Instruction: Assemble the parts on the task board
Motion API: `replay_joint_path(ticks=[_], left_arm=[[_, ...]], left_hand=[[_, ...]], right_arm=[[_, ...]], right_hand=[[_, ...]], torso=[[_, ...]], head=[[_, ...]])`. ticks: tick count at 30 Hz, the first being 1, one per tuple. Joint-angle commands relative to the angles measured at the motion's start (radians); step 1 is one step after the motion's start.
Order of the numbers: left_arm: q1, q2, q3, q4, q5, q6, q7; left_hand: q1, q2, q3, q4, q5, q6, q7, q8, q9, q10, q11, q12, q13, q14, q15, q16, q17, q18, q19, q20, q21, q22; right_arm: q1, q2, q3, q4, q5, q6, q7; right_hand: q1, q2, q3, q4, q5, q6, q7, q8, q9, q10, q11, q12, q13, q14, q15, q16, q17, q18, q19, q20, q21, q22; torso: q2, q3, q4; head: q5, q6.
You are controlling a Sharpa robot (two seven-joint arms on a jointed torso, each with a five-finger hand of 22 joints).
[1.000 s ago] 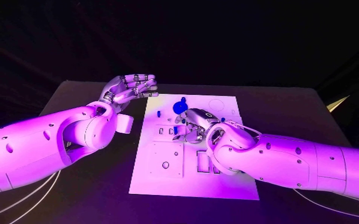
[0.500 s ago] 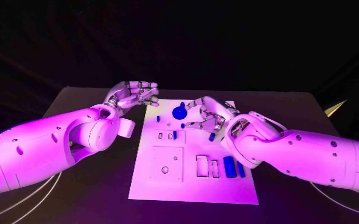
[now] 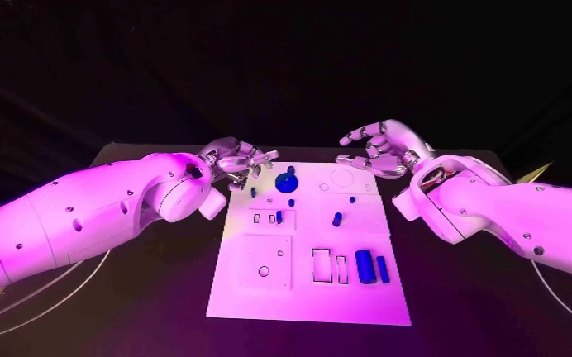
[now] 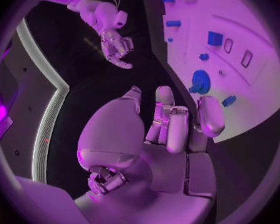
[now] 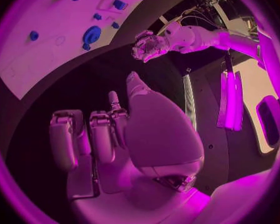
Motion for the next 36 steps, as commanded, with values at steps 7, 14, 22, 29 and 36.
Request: replay_joint_path(ticks=[7, 14, 22, 29, 36], left_arm=[[0.019, 0.058, 0.000, -0.036, -0.315, 0.267, -0.364], [0.026, 0.102, -0.002, -0.071, -0.403, 0.351, -0.437], [0.035, 0.140, -0.013, -0.107, -0.439, 0.403, -0.461], [0.039, 0.157, -0.019, -0.115, -0.442, 0.425, -0.466], [0.040, 0.167, -0.024, -0.119, -0.440, 0.443, -0.469]], left_hand=[[-0.029, 0.029, -0.065, 0.002, -0.003, -0.004, -0.027, 0.079, 0.071, 0.097, -0.023, 0.158, 0.191, 0.069, -0.023, 0.043, 0.173, -0.031, 0.050, -0.019, 0.056, 0.095], [-0.034, 0.043, -0.089, 0.002, -0.002, -0.025, -0.022, 0.073, 0.078, 0.095, -0.019, 0.169, 0.208, 0.075, -0.020, 0.052, 0.190, -0.034, 0.057, -0.019, 0.064, 0.110], [-0.021, 0.058, -0.101, 0.001, -0.002, -0.039, -0.016, 0.059, 0.078, 0.102, -0.014, 0.185, 0.230, 0.080, -0.017, 0.059, 0.203, -0.037, 0.065, -0.017, 0.072, 0.125], [-0.020, 0.062, -0.103, 0.001, -0.002, -0.039, -0.016, 0.058, 0.079, 0.105, -0.014, 0.189, 0.236, 0.081, -0.016, 0.061, 0.206, -0.037, 0.067, -0.016, 0.074, 0.129], [-0.022, 0.069, -0.108, 0.002, -0.002, -0.035, -0.016, 0.057, 0.080, 0.108, -0.013, 0.194, 0.242, 0.084, -0.015, 0.064, 0.212, -0.039, 0.072, -0.015, 0.078, 0.137]], right_arm=[[0.007, -0.022, 0.000, -0.022, 0.103, 0.022, 0.028], [0.008, -0.026, 0.000, -0.030, 0.102, 0.030, 0.012], [0.009, -0.027, 0.000, -0.036, 0.096, 0.031, -0.001], [0.009, -0.026, 0.000, -0.040, 0.091, 0.033, -0.009], [0.009, -0.023, 0.000, -0.044, 0.090, 0.035, -0.012]], right_hand=[[-0.017, -0.002, -0.012, 0.001, -0.005, -0.001, -0.002, 0.005, 0.001, 0.004, -0.005, 0.009, 0.155, 0.093, -0.008, -0.005, 0.208, 0.003, 0.066, -0.007, 0.004, 0.214], [-0.019, -0.003, -0.014, 0.001, -0.005, -0.005, -0.002, 0.004, 0.000, 0.005, -0.004, 0.009, 0.155, 0.093, -0.008, -0.005, 0.207, 0.003, 0.066, -0.007, 0.004, 0.214], [-0.020, -0.003, -0.015, 0.001, -0.005, -0.008, -0.001, 0.004, 0.000, 0.005, -0.004, 0.010, 0.155, 0.093, -0.008, -0.005, 0.207, 0.003, 0.066, -0.008, 0.004, 0.214], [-0.020, -0.003, -0.015, 0.000, -0.005, -0.009, -0.001, 0.003, 0.000, 0.005, -0.004, 0.009, 0.155, 0.093, -0.008, -0.005, 0.207, 0.003, 0.067, -0.008, 0.004, 0.214], [-0.020, -0.003, -0.015, 0.000, -0.005, -0.009, -0.001, 0.003, 0.000, 0.005, -0.004, 0.009, 0.155, 0.093, -0.008, -0.005, 0.207, 0.003, 0.067, -0.008, 0.004, 0.214]], torso=[[-0.002, -0.0004, 0.0007], [-0.001, -0.0004, -0.0007], [-0.001, -0.0003, -0.0019], [-0.001, -0.0002, -0.0024], [-0.001, -0.0001, -0.0017]], head=[[0.008, -0.012], [0.014, -0.019], [0.018, -0.027], [0.019, -0.032], [0.019, -0.035]])
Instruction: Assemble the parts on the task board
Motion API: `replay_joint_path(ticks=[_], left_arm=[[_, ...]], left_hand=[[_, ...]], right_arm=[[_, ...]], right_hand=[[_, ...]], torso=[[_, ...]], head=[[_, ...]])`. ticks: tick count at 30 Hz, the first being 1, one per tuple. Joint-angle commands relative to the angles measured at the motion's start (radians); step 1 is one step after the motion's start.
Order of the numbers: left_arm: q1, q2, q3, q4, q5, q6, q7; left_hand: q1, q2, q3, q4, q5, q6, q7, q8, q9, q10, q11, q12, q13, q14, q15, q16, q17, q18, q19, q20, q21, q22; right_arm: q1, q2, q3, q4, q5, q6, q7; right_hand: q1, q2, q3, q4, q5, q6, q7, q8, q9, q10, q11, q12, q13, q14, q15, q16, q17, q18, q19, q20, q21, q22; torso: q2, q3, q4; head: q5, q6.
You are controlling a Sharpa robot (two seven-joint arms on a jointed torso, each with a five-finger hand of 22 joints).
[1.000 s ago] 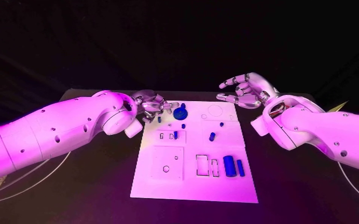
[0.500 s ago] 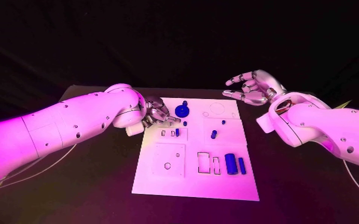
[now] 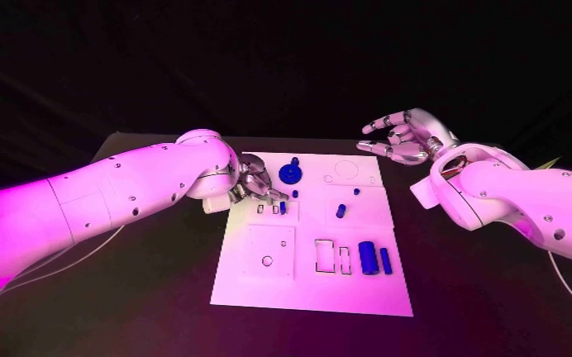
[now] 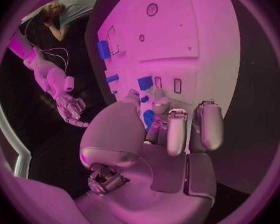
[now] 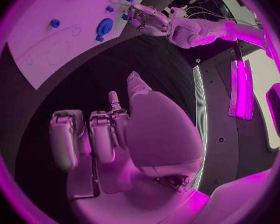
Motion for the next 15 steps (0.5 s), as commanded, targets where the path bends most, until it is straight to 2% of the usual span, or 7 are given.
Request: replay_joint_path(ticks=[1, 7, 15], left_arm=[[0.002, 0.008, -0.002, -0.002, -0.009, 0.047, -0.012], [0.003, 0.016, -0.006, -0.003, -0.005, 0.053, -0.013], [0.003, 0.020, -0.008, -0.001, 0.000, 0.049, -0.013]], left_hand=[[0.000, 0.011, -0.006, 0.000, -0.002, -0.002, 0.001, -0.003, 0.001, 0.006, 0.001, 0.006, 0.002, 0.085, 0.002, 0.003, 0.211, -0.008, 0.005, 0.000, 0.005, 0.001], [-0.002, 0.015, -0.011, 0.000, -0.002, 0.000, 0.001, -0.003, 0.002, 0.007, 0.001, 0.008, 0.004, 0.086, 0.002, 0.005, 0.214, -0.008, 0.006, 0.000, 0.007, 0.004], [-0.003, 0.019, -0.013, 0.000, -0.002, 0.002, 0.001, -0.003, 0.003, 0.008, 0.001, 0.009, 0.007, 0.085, 0.002, 0.004, 0.213, -0.008, 0.006, 0.001, 0.007, 0.004]], right_arm=[[0.000, 0.003, 0.000, -0.002, -0.007, 0.017, -0.003], [0.000, 0.005, 0.000, -0.006, -0.007, 0.020, -0.006], [0.000, 0.009, 0.000, -0.012, -0.008, 0.023, -0.009]], right_hand=[[-0.013, 0.000, -0.006, -0.002, -0.005, -0.006, 0.003, 0.004, 0.000, 0.005, -0.004, 0.004, 0.155, 0.093, -0.008, -0.005, 0.208, 0.003, 0.066, -0.008, 0.004, 0.214], [-0.013, 0.001, -0.006, -0.003, -0.005, -0.008, 0.003, 0.003, 0.000, 0.005, -0.004, 0.005, 0.156, 0.092, -0.008, -0.005, 0.207, 0.004, 0.066, -0.008, 0.003, 0.213], [-0.013, 0.001, -0.006, -0.003, -0.005, -0.008, 0.003, 0.003, 0.000, 0.005, -0.004, 0.005, 0.156, 0.092, -0.008, -0.005, 0.207, 0.004, 0.066, -0.008, 0.003, 0.213]], torso=[[0.000, -0.0001, 0.0002], [0.001, -0.0015, -0.0008], [0.000, -0.0004, -0.0007]], head=[[0.001, -0.003], [0.000, -0.006], [0.001, -0.010]])
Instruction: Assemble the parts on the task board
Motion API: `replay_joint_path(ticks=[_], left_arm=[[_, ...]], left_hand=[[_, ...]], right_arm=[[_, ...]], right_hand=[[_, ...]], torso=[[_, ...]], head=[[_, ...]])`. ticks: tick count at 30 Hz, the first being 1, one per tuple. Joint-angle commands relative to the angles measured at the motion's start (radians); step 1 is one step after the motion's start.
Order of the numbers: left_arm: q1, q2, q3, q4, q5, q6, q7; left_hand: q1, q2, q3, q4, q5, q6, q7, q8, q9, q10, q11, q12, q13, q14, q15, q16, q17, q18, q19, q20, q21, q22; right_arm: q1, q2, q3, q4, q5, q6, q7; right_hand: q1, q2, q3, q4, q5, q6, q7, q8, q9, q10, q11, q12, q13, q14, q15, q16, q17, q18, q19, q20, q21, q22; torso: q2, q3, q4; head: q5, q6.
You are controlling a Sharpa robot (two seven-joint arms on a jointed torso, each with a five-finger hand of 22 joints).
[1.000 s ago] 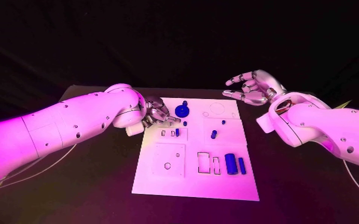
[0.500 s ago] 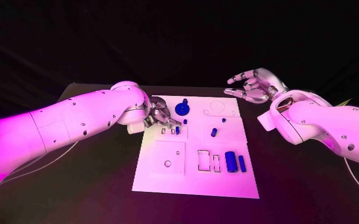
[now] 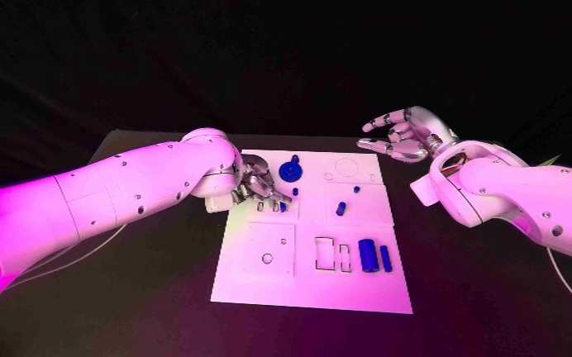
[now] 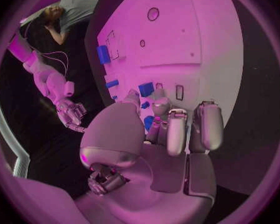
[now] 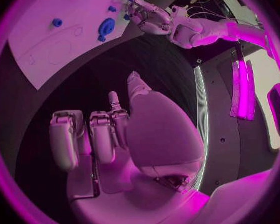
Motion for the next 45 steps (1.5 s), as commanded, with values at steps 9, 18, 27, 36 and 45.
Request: replay_joint_path(ticks=[9, 18, 27, 36, 45], left_arm=[[0.002, 0.003, 0.000, 0.007, 0.008, 0.007, -0.002], [0.002, 0.008, 0.001, 0.010, 0.017, 0.006, -0.002], [0.003, 0.014, 0.001, 0.003, 0.010, 0.009, -0.003], [0.004, 0.020, 0.000, 0.000, 0.010, 0.014, -0.004], [0.005, 0.030, 0.000, -0.010, 0.009, 0.020, -0.005]], left_hand=[[0.002, 0.022, -0.010, -0.001, -0.002, 0.005, 0.000, -0.003, 0.004, 0.009, 0.001, 0.007, 0.006, 0.085, 0.002, 0.004, 0.213, -0.008, 0.006, 0.001, 0.004, 0.002], [0.011, 0.026, -0.012, -0.002, -0.002, 0.009, -0.002, -0.001, 0.007, 0.009, 0.000, 0.009, 0.008, 0.086, 0.001, 0.005, 0.215, -0.008, 0.006, 0.001, 0.005, 0.003], [0.015, 0.028, -0.013, -0.002, -0.002, 0.011, -0.003, 0.000, 0.008, 0.011, -0.001, 0.011, 0.011, 0.087, 0.001, 0.007, 0.217, -0.009, 0.008, 0.001, 0.006, 0.006], [0.023, 0.030, -0.014, -0.003, -0.002, 0.015, -0.005, 0.002, 0.010, 0.012, -0.002, 0.013, 0.013, 0.088, 0.000, 0.008, 0.220, -0.009, 0.009, 0.001, 0.008, 0.008], [0.040, 0.035, -0.016, -0.003, -0.002, 0.019, -0.007, 0.004, 0.015, 0.015, -0.005, 0.016, 0.018, 0.089, -0.002, 0.010, 0.223, -0.010, 0.011, 0.000, 0.009, 0.012]], right_arm=[[0.000, 0.004, 0.000, -0.006, -0.008, 0.022, -0.003], [0.000, 0.008, 0.000, -0.011, -0.008, 0.026, -0.006], [0.000, 0.009, 0.000, -0.015, -0.008, 0.030, -0.007], [0.000, 0.010, 0.000, -0.017, -0.008, 0.033, -0.008], [0.000, 0.011, 0.000, -0.018, -0.008, 0.036, -0.009]], right_hand=[[-0.013, 0.003, -0.003, -0.001, -0.005, -0.006, 0.000, 0.004, 0.000, 0.006, -0.004, 0.005, 0.156, 0.093, -0.008, -0.005, 0.208, 0.003, 0.066, -0.008, 0.003, 0.213], [-0.013, 0.003, -0.003, -0.001, -0.005, -0.006, 0.000, 0.004, 0.000, 0.006, -0.004, 0.005, 0.156, 0.093, -0.008, -0.005, 0.208, 0.003, 0.066, -0.008, 0.003, 0.213], [-0.013, 0.003, -0.003, -0.001, -0.005, -0.006, 0.000, 0.004, 0.000, 0.006, -0.004, 0.005, 0.156, 0.093, -0.008, -0.005, 0.208, 0.003, 0.066, -0.008, 0.003, 0.213], [-0.013, 0.005, -0.003, -0.001, -0.005, -0.007, 0.000, 0.006, 0.001, 0.006, -0.004, 0.006, 0.156, 0.092, -0.008, -0.006, 0.206, 0.003, 0.066, -0.008, 0.003, 0.213], [-0.013, 0.005, -0.003, -0.001, -0.005, -0.007, 0.000, 0.006, 0.001, 0.006, -0.004, 0.006, 0.156, 0.092, -0.008, -0.006, 0.206, 0.003, 0.066, -0.008, 0.003, 0.213]], torso=[[-0.002, -0.0002, -0.0003], [-0.001, -0.0003, 0.0008], [-0.001, 0.0002, 0.0004], [0.000, 0.0008, 0.0000], [0.000, 0.0002, 0.0000]], head=[[-0.001, -0.003], [-0.002, -0.003], [-0.002, -0.002], [-0.002, -0.004], [-0.003, -0.006]])
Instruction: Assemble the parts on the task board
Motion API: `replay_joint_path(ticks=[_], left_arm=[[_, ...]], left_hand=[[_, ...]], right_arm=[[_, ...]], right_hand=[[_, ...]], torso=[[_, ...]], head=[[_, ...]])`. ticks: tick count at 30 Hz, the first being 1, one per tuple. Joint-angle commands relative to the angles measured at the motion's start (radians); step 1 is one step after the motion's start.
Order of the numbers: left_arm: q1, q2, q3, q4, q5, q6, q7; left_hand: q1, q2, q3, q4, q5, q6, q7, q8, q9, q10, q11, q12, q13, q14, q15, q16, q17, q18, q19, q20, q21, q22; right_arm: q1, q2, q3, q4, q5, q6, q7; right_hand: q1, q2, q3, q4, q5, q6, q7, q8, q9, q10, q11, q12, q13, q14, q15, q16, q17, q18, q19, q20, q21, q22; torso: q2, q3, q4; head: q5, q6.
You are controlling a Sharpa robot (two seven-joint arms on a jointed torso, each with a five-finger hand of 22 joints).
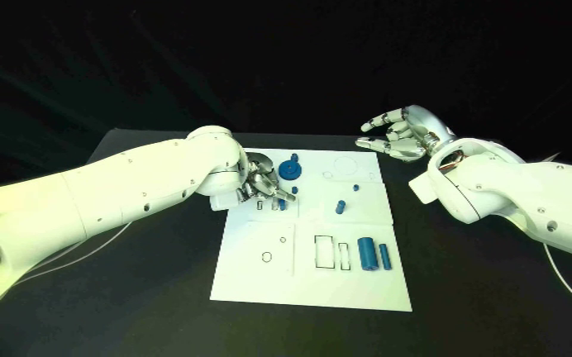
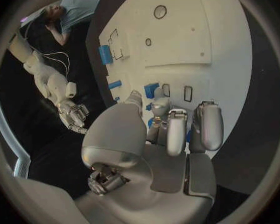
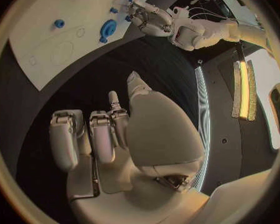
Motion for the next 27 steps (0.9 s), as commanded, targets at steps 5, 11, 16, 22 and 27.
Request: replay_joint_path(ticks=[5, 11, 16, 22, 27], left_arm=[[0.002, 0.006, 0.000, -0.004, 0.005, 0.022, -0.001], [0.002, 0.006, 0.000, -0.003, 0.005, 0.026, -0.001], [0.002, 0.007, 0.000, -0.004, 0.006, 0.031, -0.002], [0.002, 0.007, 0.000, -0.006, 0.006, 0.034, -0.002], [0.002, 0.008, 0.000, -0.006, 0.006, 0.037, -0.003]], left_hand=[[0.033, 0.011, -0.004, -0.001, -0.002, 0.006, -0.002, 0.005, 0.006, 0.005, -0.002, 0.004, 0.003, 0.089, -0.004, 0.006, 0.223, -0.010, 0.006, -0.004, 0.006, 0.004], [0.071, 0.022, 0.008, -0.002, -0.002, 0.007, -0.007, 0.005, 0.011, 0.006, -0.006, 0.005, 0.007, 0.090, -0.008, 0.007, 0.225, -0.010, 0.007, -0.007, 0.008, 0.007], [0.090, 0.022, 0.014, -0.003, -0.002, 0.007, -0.008, 0.003, 0.013, 0.006, -0.007, 0.004, 0.008, 0.090, -0.009, 0.007, 0.226, -0.010, 0.007, -0.008, 0.008, 0.007], [0.097, 0.024, 0.018, -0.002, -0.002, 0.007, -0.009, 0.003, 0.014, 0.006, -0.008, 0.004, 0.009, 0.090, -0.009, 0.007, 0.226, -0.011, 0.007, -0.009, 0.008, 0.008], [0.097, 0.024, 0.018, -0.002, -0.002, 0.007, -0.009, 0.003, 0.014, 0.006, -0.008, 0.004, 0.009, 0.090, -0.009, 0.007, 0.226, -0.011, 0.007, -0.009, 0.008, 0.008]], right_arm=[[0.000, 0.002, 0.000, -0.002, -0.008, 0.020, 0.002], [0.000, 0.003, 0.000, -0.003, -0.008, 0.023, 0.002], [0.000, 0.003, 0.000, -0.003, -0.008, 0.025, 0.002], [0.000, 0.003, 0.000, -0.003, -0.007, 0.026, 0.004], [0.000, 0.004, 0.000, -0.003, -0.007, 0.026, 0.004]], right_hand=[[-0.009, 0.003, -0.003, -0.001, -0.005, -0.007, 0.000, 0.007, 0.001, 0.007, -0.004, 0.006, 0.156, 0.092, -0.008, -0.006, 0.206, 0.004, 0.066, -0.008, 0.002, 0.212], [-0.009, 0.003, -0.003, -0.001, -0.005, -0.007, 0.000, 0.007, 0.001, 0.007, -0.004, 0.006, 0.156, 0.092, -0.008, -0.006, 0.206, 0.004, 0.066, -0.008, 0.002, 0.212], [-0.009, 0.003, -0.003, -0.001, -0.005, -0.007, 0.000, 0.007, 0.001, 0.007, -0.004, 0.006, 0.156, 0.092, -0.008, -0.006, 0.206, 0.004, 0.066, -0.008, 0.002, 0.212], [-0.009, 0.005, -0.003, -0.002, -0.005, -0.007, 0.000, 0.009, 0.002, 0.007, -0.004, 0.006, 0.156, 0.092, -0.008, -0.006, 0.206, 0.004, 0.065, -0.008, 0.002, 0.212], [-0.009, 0.005, -0.003, -0.002, -0.005, -0.007, 0.000, 0.009, 0.002, 0.007, -0.004, 0.006, 0.156, 0.092, -0.008, -0.006, 0.206, 0.004, 0.065, -0.008, 0.002, 0.212]], torso=[[-0.001, -0.0003, 0.0008], [-0.001, -0.0006, 0.0010], [-0.001, -0.0005, 0.0011], [-0.001, -0.0001, 0.0007], [-0.001, -0.0002, 0.0007]], head=[[-0.002, -0.004], [-0.002, -0.006], [-0.002, -0.008], [-0.002, -0.008], [-0.002, -0.008]])
